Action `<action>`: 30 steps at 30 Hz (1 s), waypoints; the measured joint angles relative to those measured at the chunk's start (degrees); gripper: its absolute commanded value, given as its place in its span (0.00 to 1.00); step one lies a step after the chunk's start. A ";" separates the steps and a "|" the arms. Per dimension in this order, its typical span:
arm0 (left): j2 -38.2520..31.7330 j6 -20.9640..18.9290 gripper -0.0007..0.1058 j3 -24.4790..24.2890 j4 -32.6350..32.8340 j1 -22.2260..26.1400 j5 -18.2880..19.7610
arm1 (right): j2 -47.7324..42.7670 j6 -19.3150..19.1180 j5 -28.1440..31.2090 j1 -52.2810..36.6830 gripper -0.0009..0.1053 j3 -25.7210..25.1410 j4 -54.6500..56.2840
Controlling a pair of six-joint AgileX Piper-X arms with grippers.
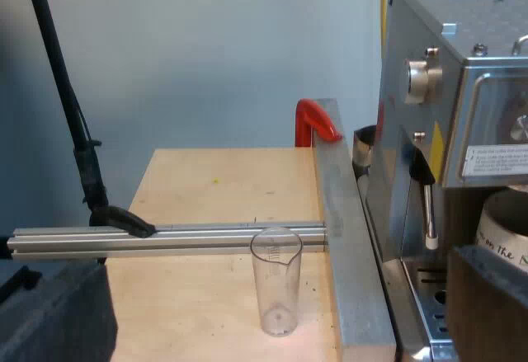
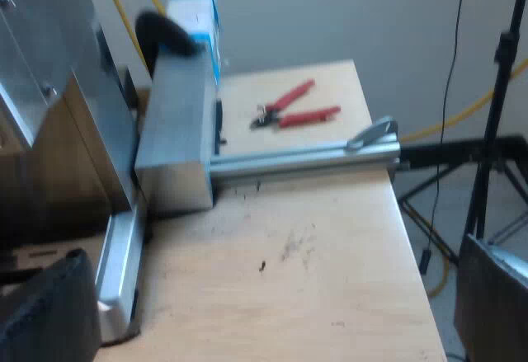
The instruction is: Place mug into machine
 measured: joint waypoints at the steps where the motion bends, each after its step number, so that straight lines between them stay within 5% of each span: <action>1: -1.50 0.00 0.77 -0.43 0.47 0.00 -0.08 | -0.51 0.00 0.00 0.00 0.84 0.00 0.00; 8: -1.31 0.00 0.77 -1.30 4.19 0.38 -0.22 | -5.85 -6.05 -1.58 0.00 0.84 -0.38 -1.00; 15: -1.31 0.00 0.77 3.68 -4.71 0.51 -0.22 | -5.64 -6.09 -5.04 0.00 0.84 3.14 -8.76; 17: -1.31 0.00 0.77 6.36 -6.40 0.51 -0.22 | -5.66 -4.92 -5.18 0.00 0.84 8.55 -15.14; 30: -1.20 0.00 0.77 18.47 -6.65 0.51 0.38 | -5.50 -4.64 -5.18 0.00 0.84 23.33 -15.49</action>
